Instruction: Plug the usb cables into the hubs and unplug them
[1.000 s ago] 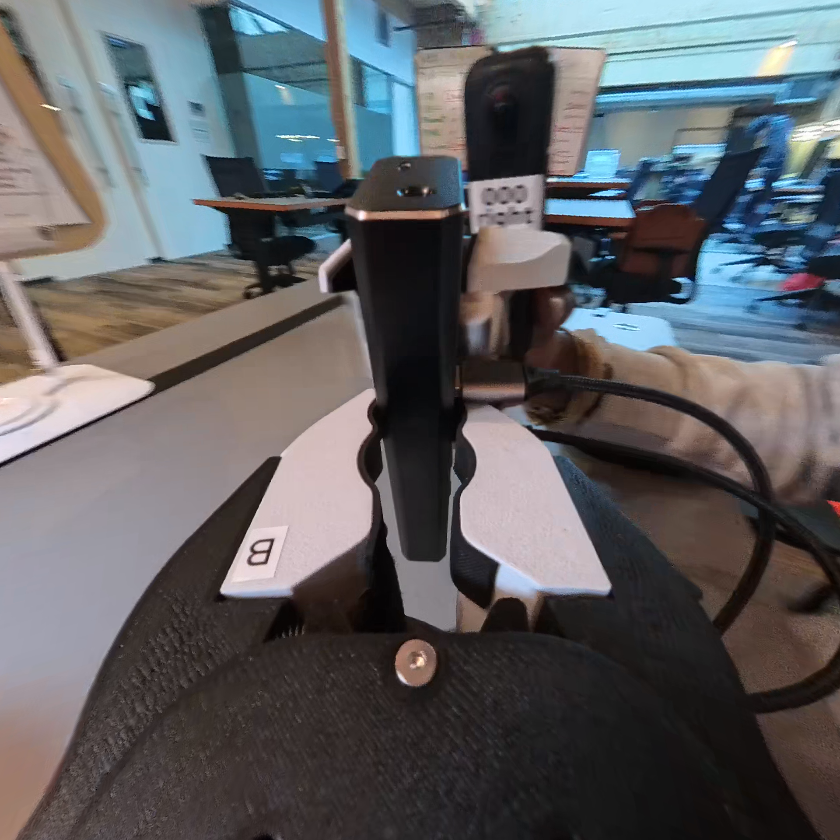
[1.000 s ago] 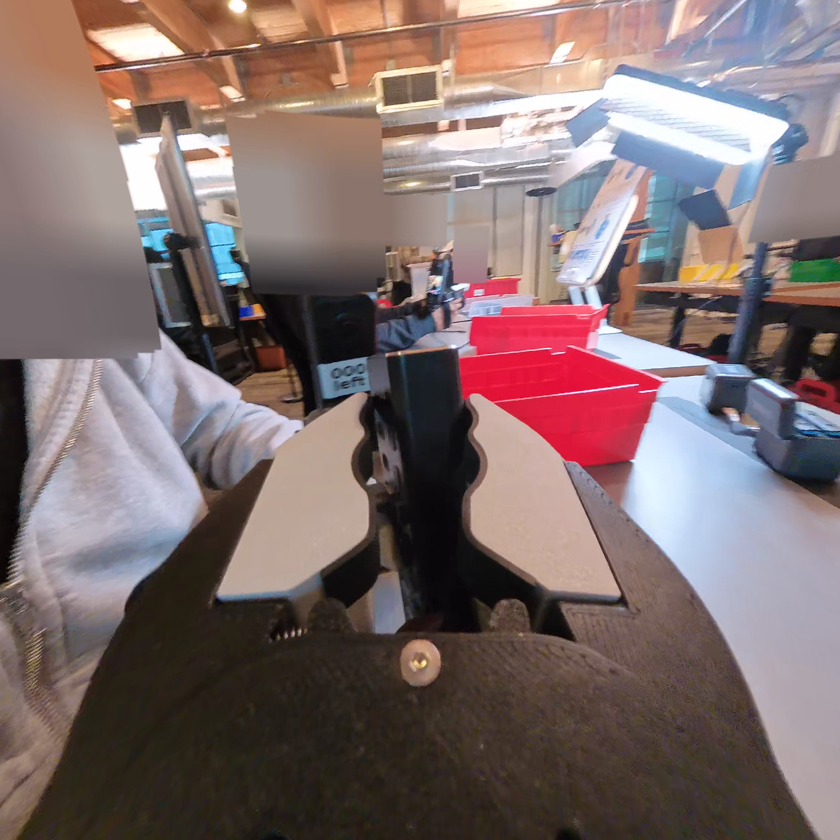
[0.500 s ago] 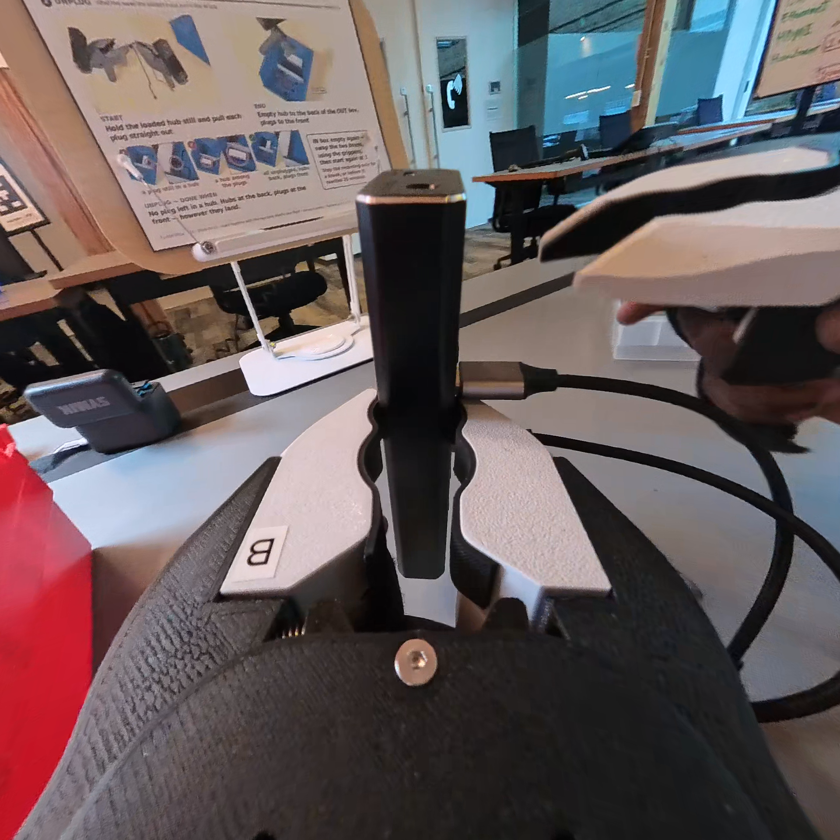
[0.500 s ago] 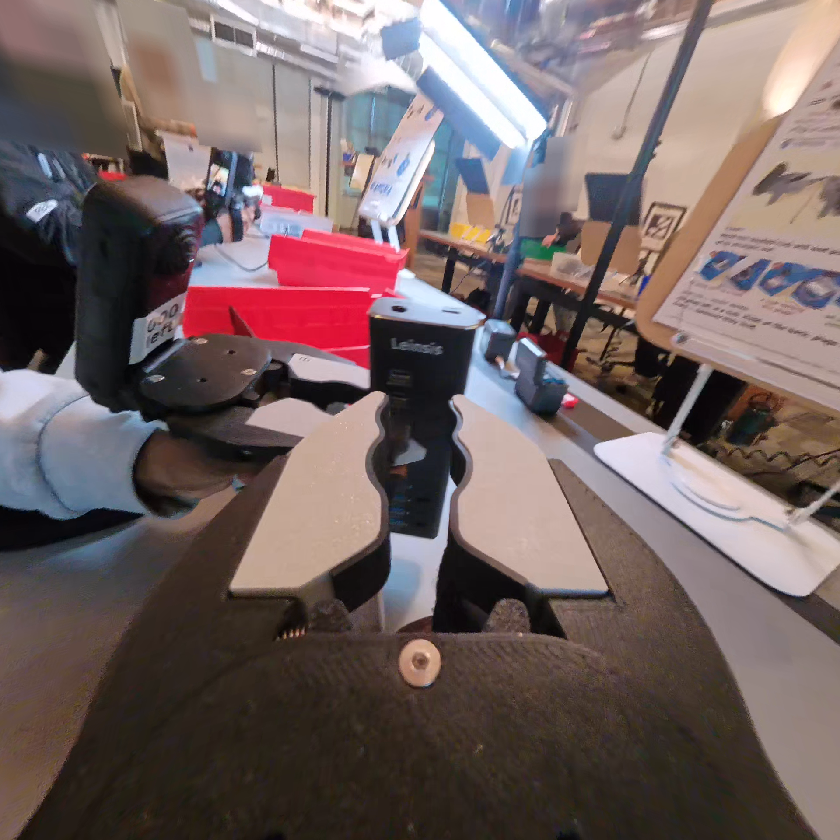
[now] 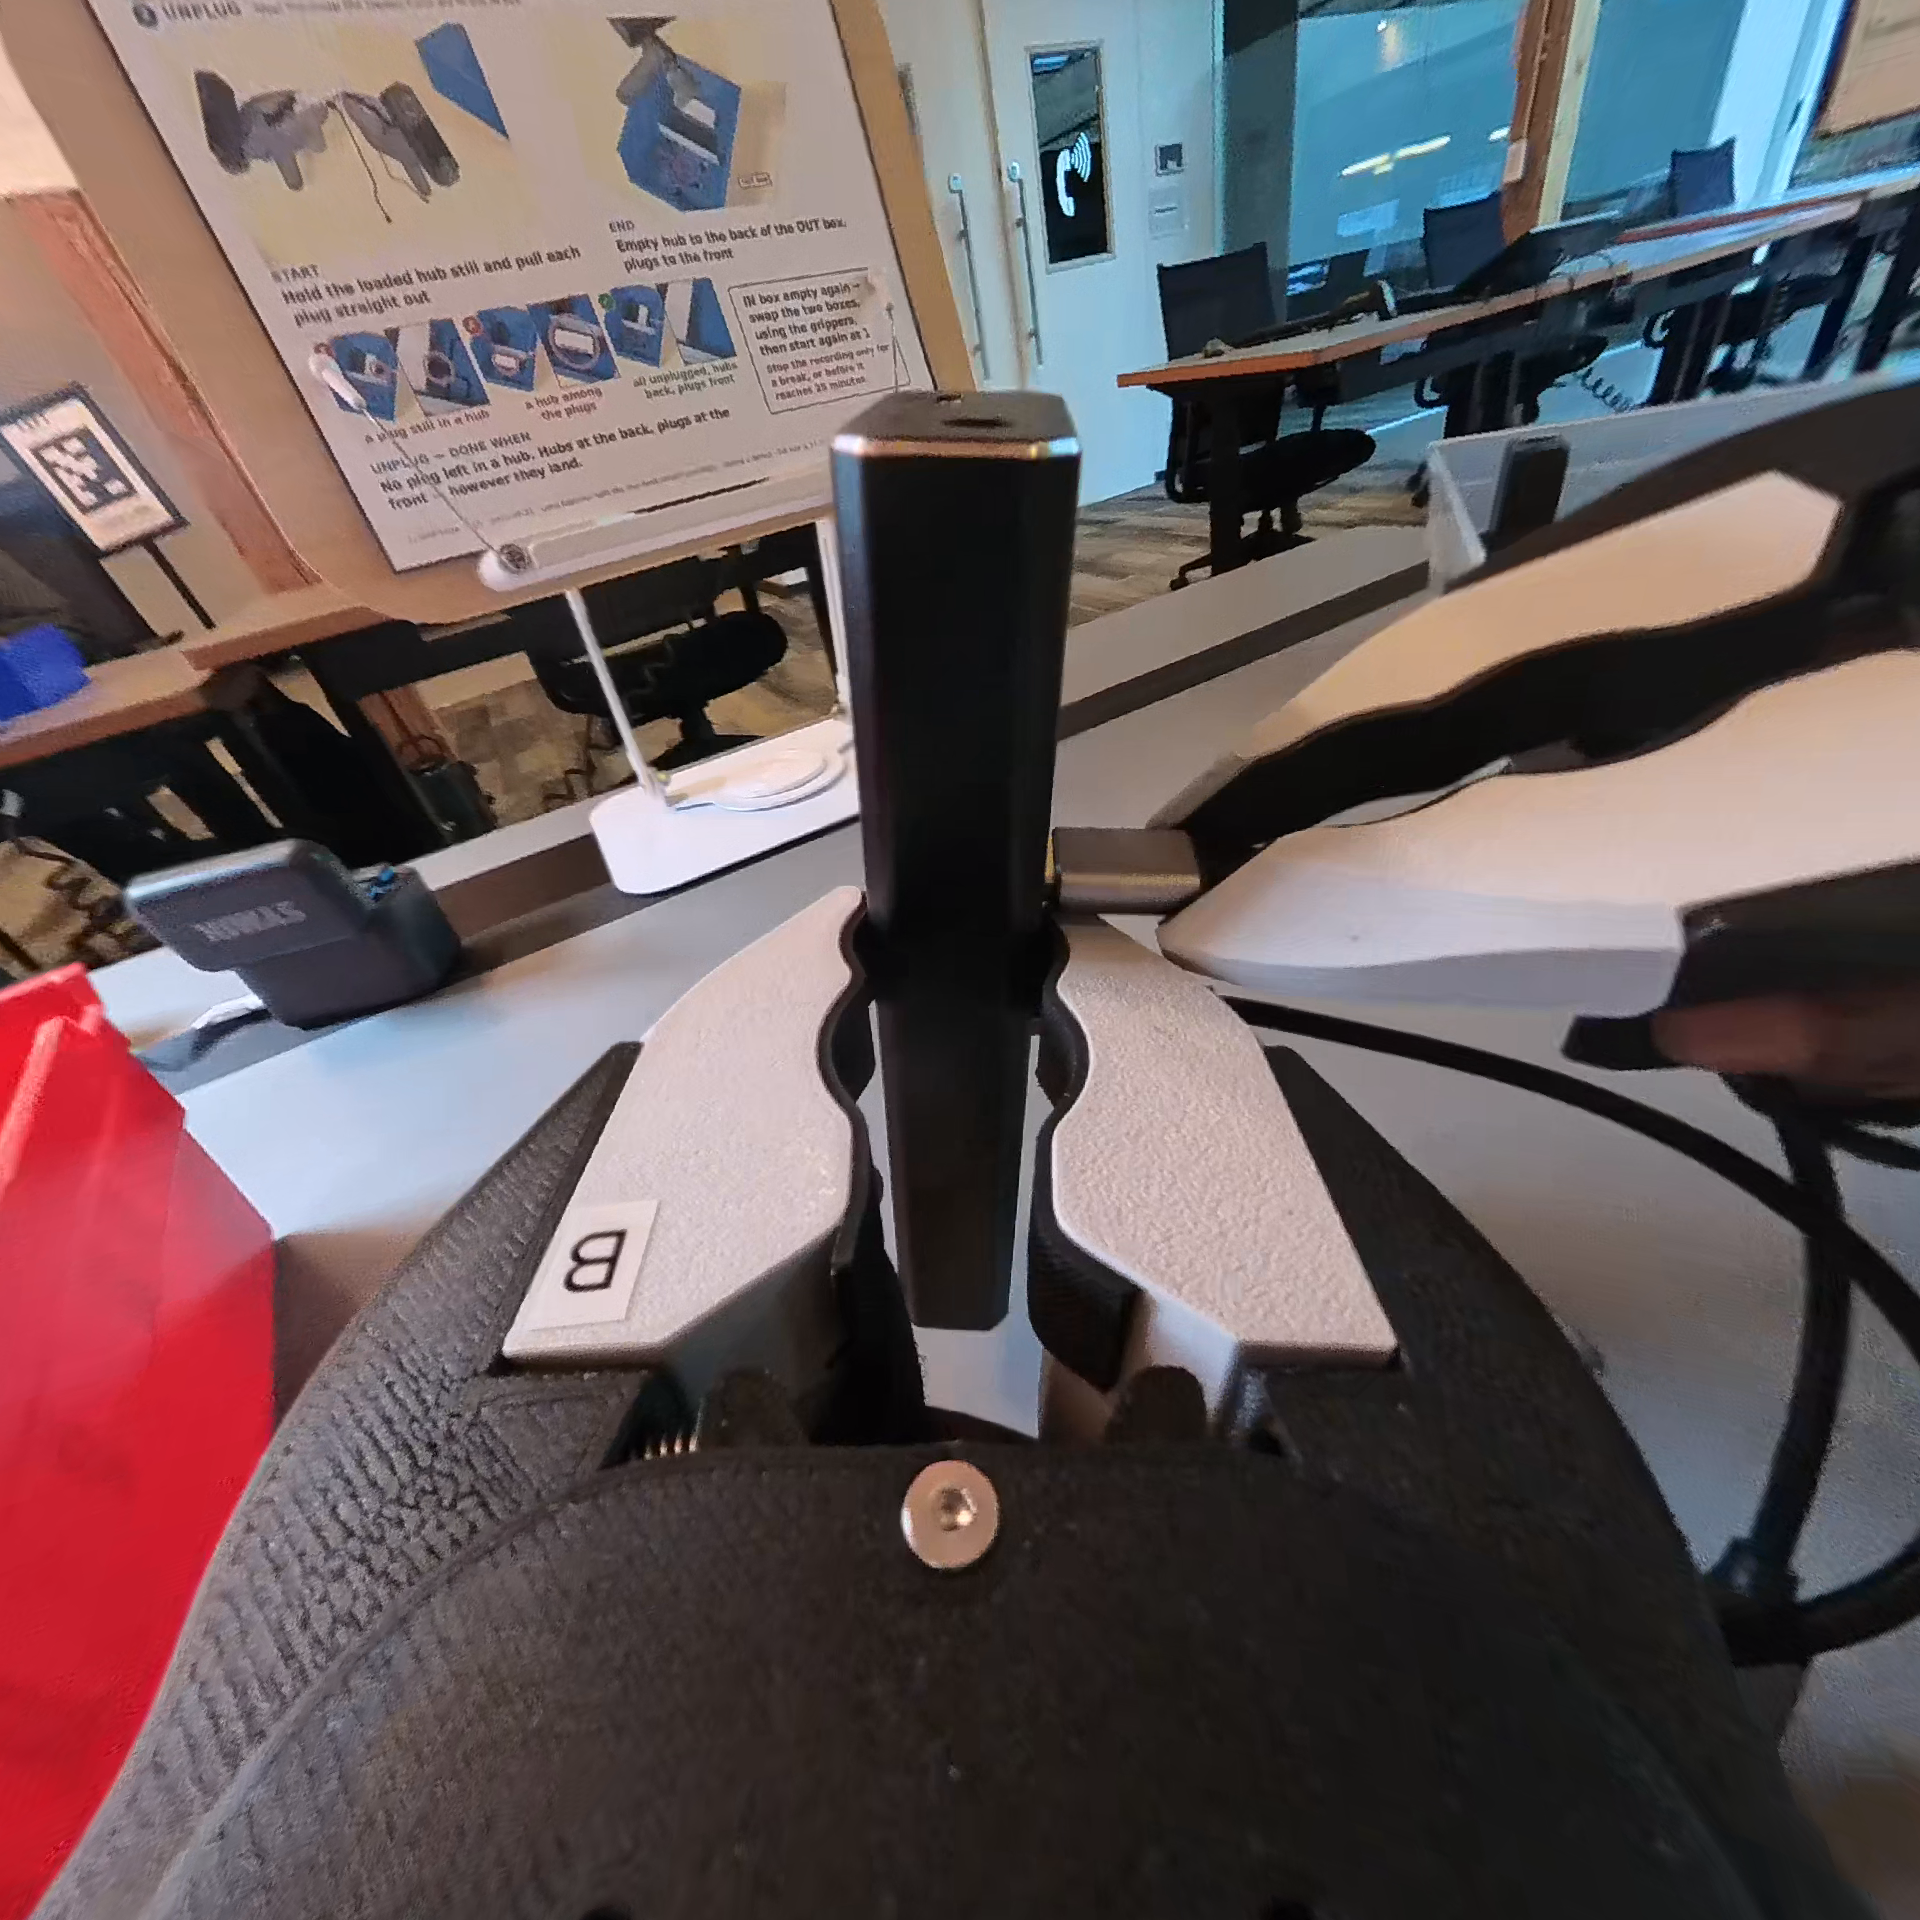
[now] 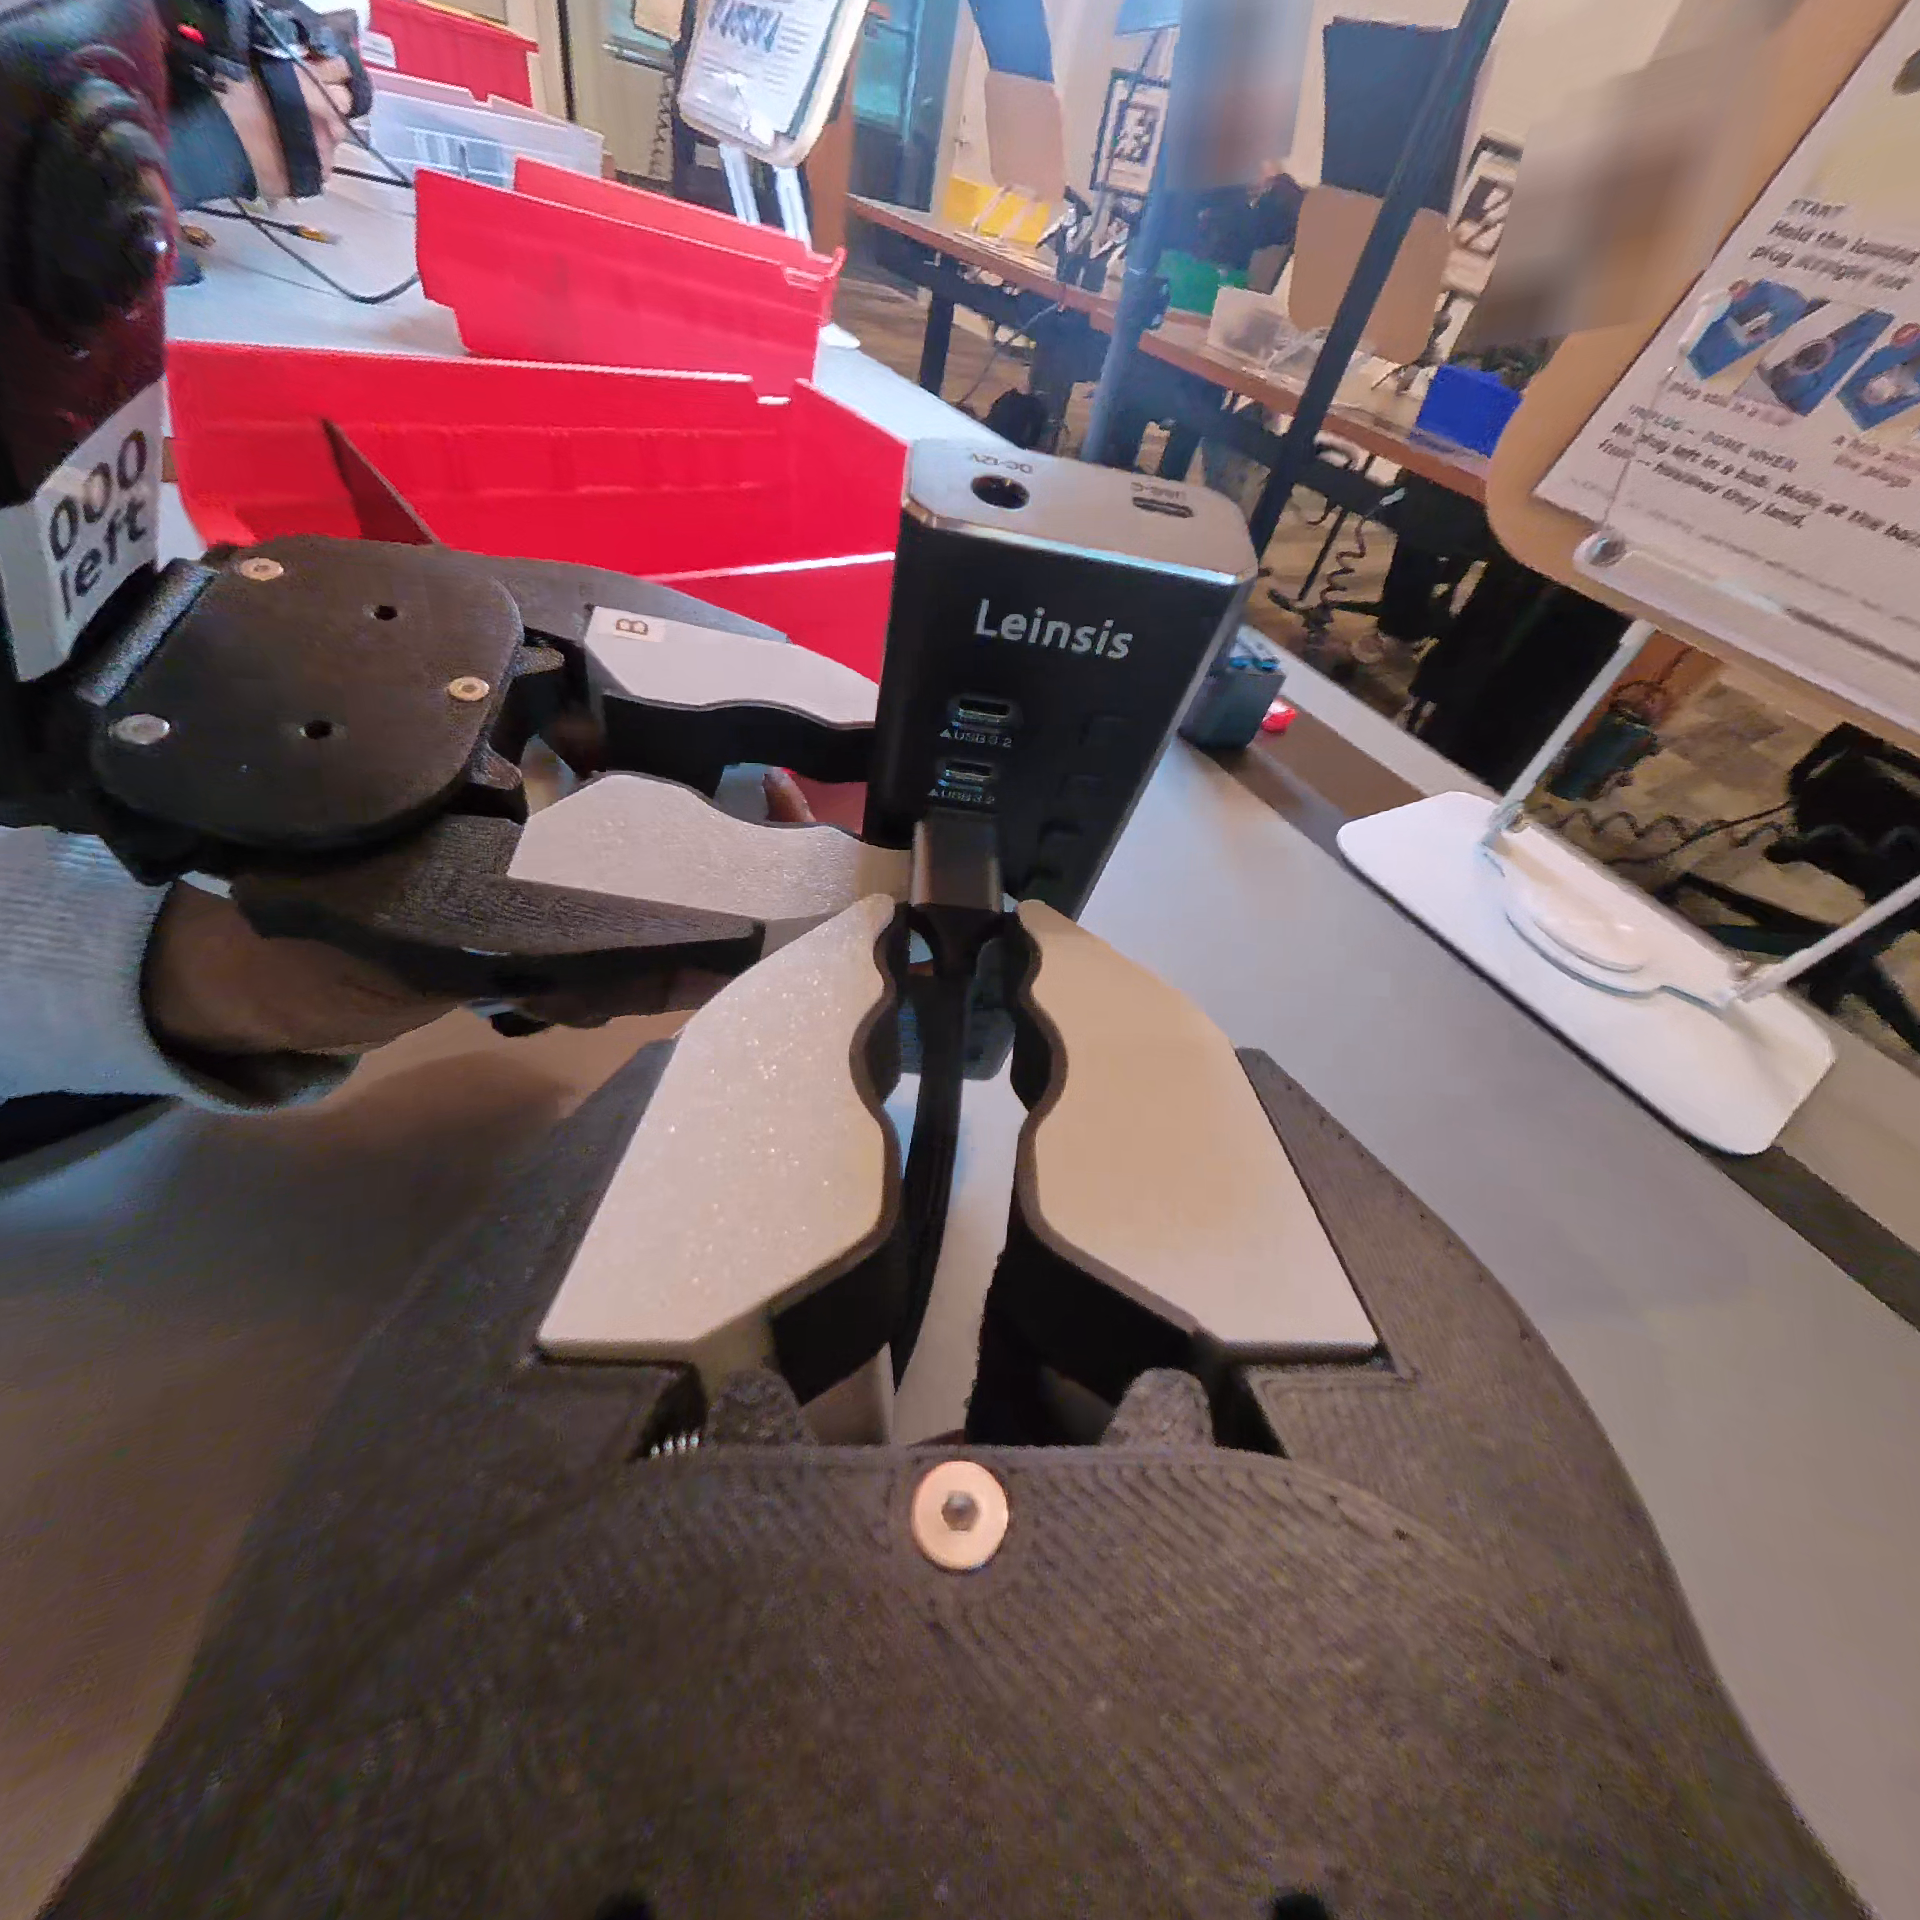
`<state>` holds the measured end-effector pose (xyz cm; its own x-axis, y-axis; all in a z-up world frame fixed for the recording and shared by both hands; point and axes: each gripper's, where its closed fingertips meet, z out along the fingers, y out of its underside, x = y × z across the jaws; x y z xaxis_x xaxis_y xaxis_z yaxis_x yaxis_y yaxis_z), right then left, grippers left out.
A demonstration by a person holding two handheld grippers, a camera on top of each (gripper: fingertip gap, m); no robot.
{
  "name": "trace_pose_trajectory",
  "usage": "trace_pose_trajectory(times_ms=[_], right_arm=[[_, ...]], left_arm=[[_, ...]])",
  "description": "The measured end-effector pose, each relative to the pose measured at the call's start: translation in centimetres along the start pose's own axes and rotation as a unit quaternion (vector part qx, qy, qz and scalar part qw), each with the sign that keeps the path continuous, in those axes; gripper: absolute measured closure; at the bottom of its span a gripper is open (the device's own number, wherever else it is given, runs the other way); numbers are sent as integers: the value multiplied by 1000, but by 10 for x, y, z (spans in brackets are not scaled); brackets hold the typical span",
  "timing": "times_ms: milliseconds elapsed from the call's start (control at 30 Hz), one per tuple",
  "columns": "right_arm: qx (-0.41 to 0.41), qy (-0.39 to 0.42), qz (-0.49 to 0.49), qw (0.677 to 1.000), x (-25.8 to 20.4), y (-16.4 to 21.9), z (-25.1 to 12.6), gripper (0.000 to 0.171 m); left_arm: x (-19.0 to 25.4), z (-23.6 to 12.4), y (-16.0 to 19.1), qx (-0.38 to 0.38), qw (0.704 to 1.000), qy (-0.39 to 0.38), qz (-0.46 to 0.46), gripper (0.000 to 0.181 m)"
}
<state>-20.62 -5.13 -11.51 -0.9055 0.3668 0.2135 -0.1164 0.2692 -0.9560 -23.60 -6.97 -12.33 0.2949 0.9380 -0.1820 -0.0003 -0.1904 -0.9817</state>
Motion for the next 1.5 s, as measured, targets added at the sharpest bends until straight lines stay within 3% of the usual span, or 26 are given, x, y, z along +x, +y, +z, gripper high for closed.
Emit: trace_pose_trajectory(times_ms=[233, 400, 500, 667, 967, 1167, 1367, 1500], right_arm=[[-4, 73, -114, 991, 1, -7, -1, 155], [-15, 47, -88, 995, 6, -8, -6, 155], [-17, 40, -75, 996, 5, -5, -5, 154], [-6, -2, 30, 1000, 3, 3, 1, 151], [4, -16, 59, 998, 3, 4, 2, 153], [33, 75, -73, 994, 3, -13, -2, 153], [93, 47, 8, 995, 1, -26, -8, 154], [84, 103, -131, 983, 1, -33, -15, 154]], left_arm=[[2, 1, -1, 4, 996, 36, -83, 154], [7, 6, -5, 6, 996, 42, -78, 154], [0, 3, -10, 23, 999, -14, 44, 154], [-1, 2, -2, 5, 998, -17, 63, 154], [-1, -1, -7, 15, 984, -48, 172, 154], [-2, -2, -17, 35, 996, -8, 82, 154], [-2, -8, -30, 65, 996, -14, 53, 153], [3, -8, -34, 75, 997, 7, 7, 153]])
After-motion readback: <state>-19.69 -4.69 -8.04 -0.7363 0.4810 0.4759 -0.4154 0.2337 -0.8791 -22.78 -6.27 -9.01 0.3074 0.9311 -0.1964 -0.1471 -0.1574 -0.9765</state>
